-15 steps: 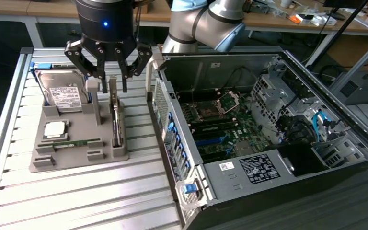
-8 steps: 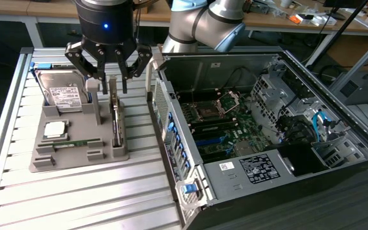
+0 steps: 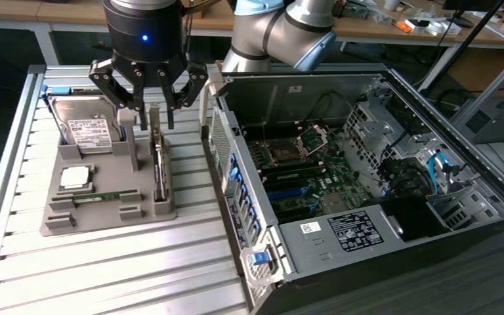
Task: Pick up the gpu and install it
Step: 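Pick up the gpu and move the gpu toward the slot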
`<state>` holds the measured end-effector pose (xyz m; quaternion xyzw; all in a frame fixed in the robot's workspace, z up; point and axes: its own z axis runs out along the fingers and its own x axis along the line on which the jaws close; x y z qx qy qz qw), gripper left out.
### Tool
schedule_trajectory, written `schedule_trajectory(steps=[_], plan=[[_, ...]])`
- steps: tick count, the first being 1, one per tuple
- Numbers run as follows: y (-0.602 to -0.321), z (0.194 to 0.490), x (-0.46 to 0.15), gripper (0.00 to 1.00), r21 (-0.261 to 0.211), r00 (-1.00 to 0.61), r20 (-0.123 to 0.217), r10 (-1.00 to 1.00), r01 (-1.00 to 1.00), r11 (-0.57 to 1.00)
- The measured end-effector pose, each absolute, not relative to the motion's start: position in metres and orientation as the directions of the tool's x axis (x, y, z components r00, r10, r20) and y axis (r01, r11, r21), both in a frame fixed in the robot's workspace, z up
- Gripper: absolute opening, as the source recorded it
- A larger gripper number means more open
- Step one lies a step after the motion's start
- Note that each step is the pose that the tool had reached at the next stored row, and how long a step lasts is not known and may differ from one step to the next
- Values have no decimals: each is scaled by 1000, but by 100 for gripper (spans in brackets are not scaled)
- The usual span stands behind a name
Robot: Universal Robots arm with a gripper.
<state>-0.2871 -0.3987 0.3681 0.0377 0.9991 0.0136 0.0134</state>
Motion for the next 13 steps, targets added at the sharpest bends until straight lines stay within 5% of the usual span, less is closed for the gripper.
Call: schedule_trajectory(steps=[13], plan=[[-399,360,-287,42,28,-997,-26,76,75,997]])
